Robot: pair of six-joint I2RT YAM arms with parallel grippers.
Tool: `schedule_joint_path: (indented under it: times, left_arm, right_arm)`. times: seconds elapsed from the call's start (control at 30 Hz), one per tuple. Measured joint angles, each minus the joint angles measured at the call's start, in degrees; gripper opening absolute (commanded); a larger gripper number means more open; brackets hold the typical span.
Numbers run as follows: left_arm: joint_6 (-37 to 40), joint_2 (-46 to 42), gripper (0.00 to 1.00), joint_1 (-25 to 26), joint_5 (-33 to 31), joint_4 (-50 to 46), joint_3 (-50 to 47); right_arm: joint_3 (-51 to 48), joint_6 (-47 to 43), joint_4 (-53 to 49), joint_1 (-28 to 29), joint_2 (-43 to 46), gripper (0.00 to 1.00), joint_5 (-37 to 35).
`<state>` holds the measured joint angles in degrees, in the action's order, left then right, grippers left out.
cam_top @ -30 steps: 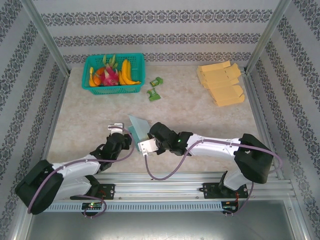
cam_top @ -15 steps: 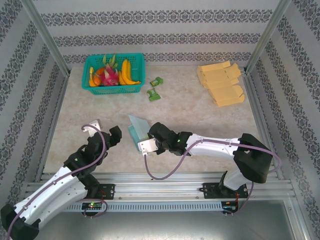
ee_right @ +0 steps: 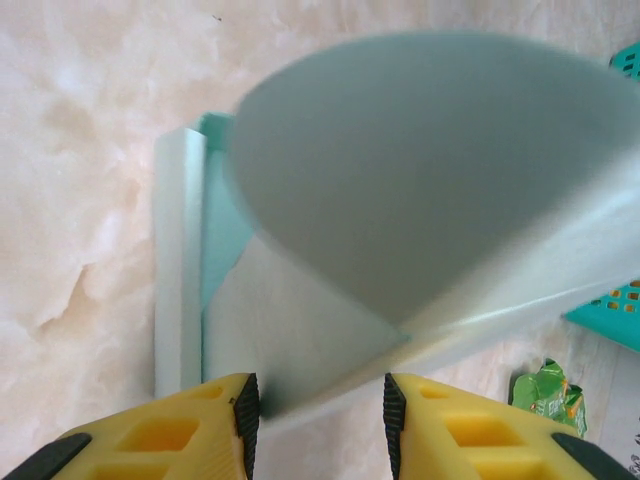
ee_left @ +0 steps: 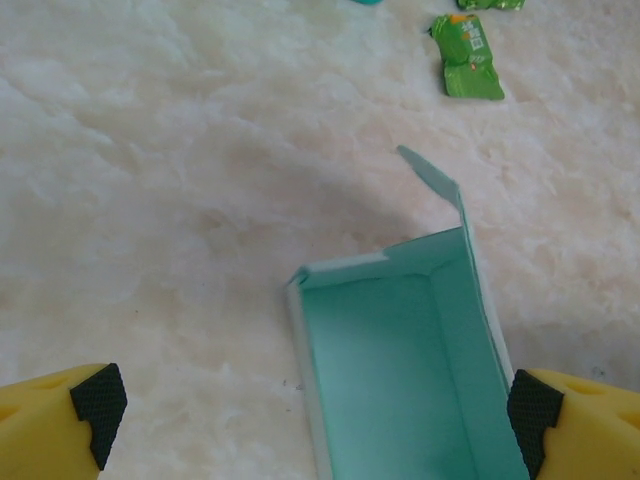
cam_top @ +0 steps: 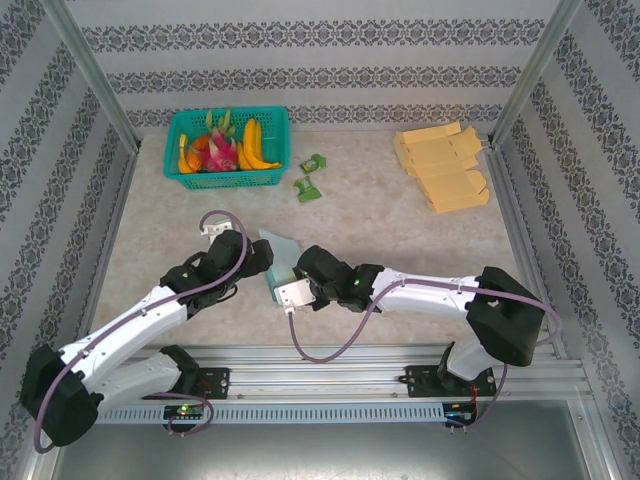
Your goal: Fold the paper box
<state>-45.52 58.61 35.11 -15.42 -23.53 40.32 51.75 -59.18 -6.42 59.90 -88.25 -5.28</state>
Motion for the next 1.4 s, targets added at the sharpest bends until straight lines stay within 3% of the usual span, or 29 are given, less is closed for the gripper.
schedule_joint_path:
  times: [0.33,0.5,0.57,0.73,1.0,1.13,1.4]
  left_arm:
    - [-0.02,2.91,1.0,0.0,0.15,3.48,-2.69]
    - [-0.28,5.77,1.0,0.0,0.17,5.99,-6.6]
    - [-0.44,6.47,0.99,0.0,0.17,6.43,-7.61]
    - [-0.7,6.78,0.99,0.0,0.17,8.5,-8.02]
    - [-1.49,8.26,0.99,0.0,0.2,12.0,-10.12]
    - [-1.68,8.33,0.99,0.0,0.26,13.03,-11.3]
    - [-2.16,8.33,0.98,0.0,0.96,15.98,-13.29]
  right_arm:
    - [-0.37,0.04,-0.07,0.0,0.5,0.43,1.07]
    - [-2.51,4.37,0.11,0.0,5.49,0.47,3.15]
    - [-2.6,8.81,0.61,0.0,7.74,0.53,3.17]
    - [-0.59,25.49,3.02,-0.02,8.24,0.56,-1.05]
    - [11.06,55.54,2.34,-0.85,-4.98,0.61,-15.13]
    - [11.15,64.17,1.42,-2.19,-8.61,0.62,-18.1]
    - [7.82,73.57,1.57,-5.44,-9.49,0.63,-15.43]
